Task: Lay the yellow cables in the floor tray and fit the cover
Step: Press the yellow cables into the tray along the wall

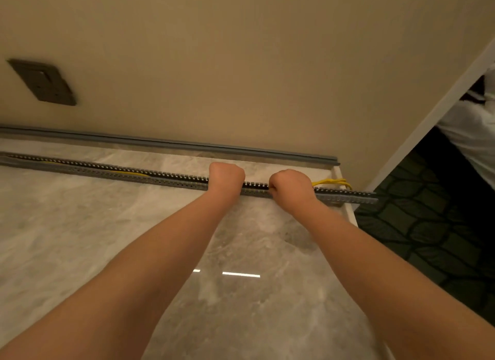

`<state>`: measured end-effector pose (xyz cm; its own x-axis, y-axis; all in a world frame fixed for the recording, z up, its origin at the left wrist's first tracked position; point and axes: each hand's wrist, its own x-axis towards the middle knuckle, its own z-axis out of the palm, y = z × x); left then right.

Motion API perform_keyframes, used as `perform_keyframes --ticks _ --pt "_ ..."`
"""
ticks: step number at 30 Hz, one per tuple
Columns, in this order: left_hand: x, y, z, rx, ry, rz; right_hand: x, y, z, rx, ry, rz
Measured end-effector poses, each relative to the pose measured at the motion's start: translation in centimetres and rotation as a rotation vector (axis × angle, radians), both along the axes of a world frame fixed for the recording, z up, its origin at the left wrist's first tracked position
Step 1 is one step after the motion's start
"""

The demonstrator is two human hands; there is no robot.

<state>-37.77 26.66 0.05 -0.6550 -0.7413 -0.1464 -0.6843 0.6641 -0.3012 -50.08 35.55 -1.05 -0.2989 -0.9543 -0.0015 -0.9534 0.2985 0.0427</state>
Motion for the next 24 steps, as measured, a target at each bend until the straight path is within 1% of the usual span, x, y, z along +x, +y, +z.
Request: perform_keyframes --ticks 4,6,8,10,13,15,19,24 --pt "-1.1 2.1 -0.6 -0.012 0.154 -0.080 -0.5 0.0 0.2 -0.047 -0.079 -0.004" --pt "-2.1 3.1 -1.2 0.011 0.245 -0.115 -1.2 0.3 0.4 -0.053 -0.169 -0.022" --pt "-3.3 3.8 -1.5 0.052 0.298 -0.096 -2.2 0.8 0.6 -0.057 -0.279 -0.023" --pt "-4.3 4.2 -1.6 0.055 0.306 -0.056 -3.0 1.4 0.9 -0.066 -0.383 -0.001" --pt "-5.4 4.4 -1.5 0.009 0.238 -0.038 -3.7 2.2 1.0 -0.117 -0.510 0.046" --pt "-6.0 4.4 -1.0 -0.011 0.180 -0.049 -4.5 2.8 0.8 -0.145 -0.490 0.083" --pt "-7.2 5.0 0.0 -0.030 0.043 -0.050 -7.0 4.2 0.1 -0.130 -0.357 0.082" --pt "-8.3 5.7 0.4 -0.032 -0.003 -0.052 -9.3 5.4 0.1 -0.098 -0.279 0.051"
